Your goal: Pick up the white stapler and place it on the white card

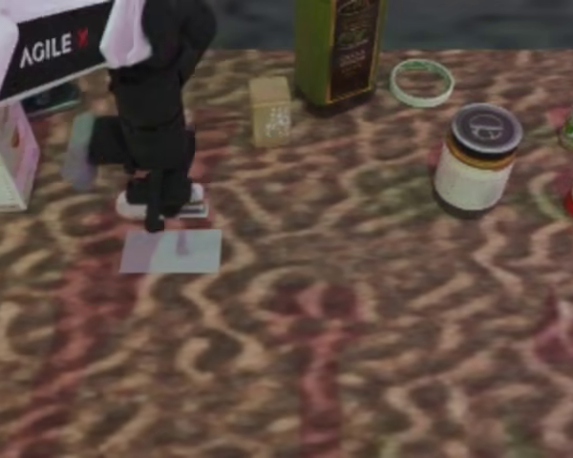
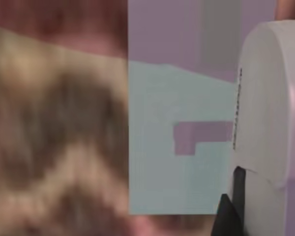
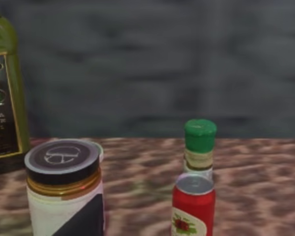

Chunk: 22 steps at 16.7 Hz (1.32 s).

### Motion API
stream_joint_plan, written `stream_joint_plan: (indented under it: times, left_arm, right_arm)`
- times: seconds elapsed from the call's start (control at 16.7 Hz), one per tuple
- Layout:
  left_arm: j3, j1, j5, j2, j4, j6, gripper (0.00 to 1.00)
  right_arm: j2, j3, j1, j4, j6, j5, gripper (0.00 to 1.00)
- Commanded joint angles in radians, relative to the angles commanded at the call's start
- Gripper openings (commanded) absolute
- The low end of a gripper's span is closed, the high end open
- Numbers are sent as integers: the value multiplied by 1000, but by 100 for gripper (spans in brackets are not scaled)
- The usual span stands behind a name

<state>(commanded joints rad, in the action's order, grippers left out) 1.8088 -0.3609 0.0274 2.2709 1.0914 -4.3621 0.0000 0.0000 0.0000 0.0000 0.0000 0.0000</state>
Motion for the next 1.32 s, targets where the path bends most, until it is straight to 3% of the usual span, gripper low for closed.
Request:
stream_joint_plan:
  times: [0.42,1.2,1.32]
  left_arm:
    - [-89,7,0,21,-101,-10,0]
    - [-89,7,0,21,-101,-10,98]
    - [-89,7,0,21,-101,-10,100]
  right_arm:
    - [0,0,0,0,0,0,100]
    - [0,0,0,0,0,0,100]
    - [0,0,0,0,0,0,100]
